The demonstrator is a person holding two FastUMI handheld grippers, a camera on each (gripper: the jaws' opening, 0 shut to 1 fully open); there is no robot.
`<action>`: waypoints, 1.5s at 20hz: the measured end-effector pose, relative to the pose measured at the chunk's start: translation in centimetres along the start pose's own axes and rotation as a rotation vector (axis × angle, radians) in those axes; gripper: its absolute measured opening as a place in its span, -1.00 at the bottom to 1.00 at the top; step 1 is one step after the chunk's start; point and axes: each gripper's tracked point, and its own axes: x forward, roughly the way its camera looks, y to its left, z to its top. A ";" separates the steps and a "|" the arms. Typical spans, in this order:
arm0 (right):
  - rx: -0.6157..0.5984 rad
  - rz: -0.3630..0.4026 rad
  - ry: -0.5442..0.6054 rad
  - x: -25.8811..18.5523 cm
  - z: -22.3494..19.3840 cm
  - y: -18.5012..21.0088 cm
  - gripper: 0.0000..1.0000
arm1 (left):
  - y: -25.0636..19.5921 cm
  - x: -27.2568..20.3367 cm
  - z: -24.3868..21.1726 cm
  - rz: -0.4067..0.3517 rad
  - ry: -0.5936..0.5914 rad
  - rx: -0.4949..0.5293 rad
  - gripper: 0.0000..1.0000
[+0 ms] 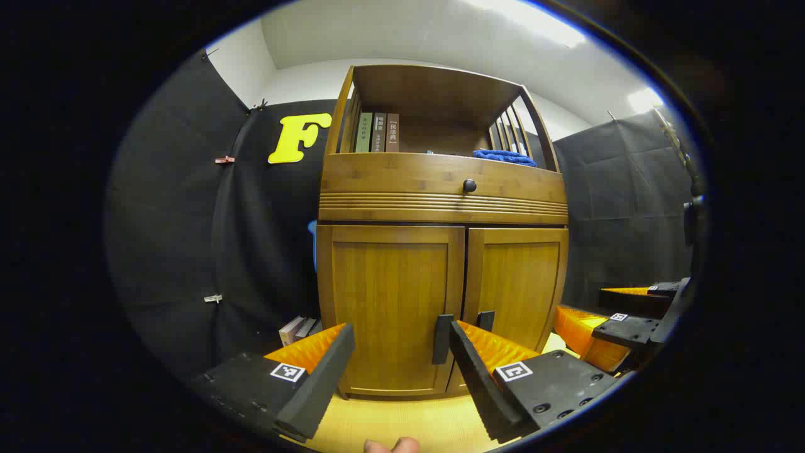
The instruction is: Open the right door of the double-door shoe cabinet with the right hand, and open the left door with the left hand.
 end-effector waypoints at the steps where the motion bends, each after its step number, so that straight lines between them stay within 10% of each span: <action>1: -0.002 0.001 -0.001 0.0 0.0 0.0 0.94 | 0.1 0.1 -0.1 0.000 -0.001 -0.001 0.88; 30: 0.001 0.032 -0.004 1.5 -0.6 1.2 0.95 | -0.1 -0.9 0.2 -0.004 -0.016 0.013 0.93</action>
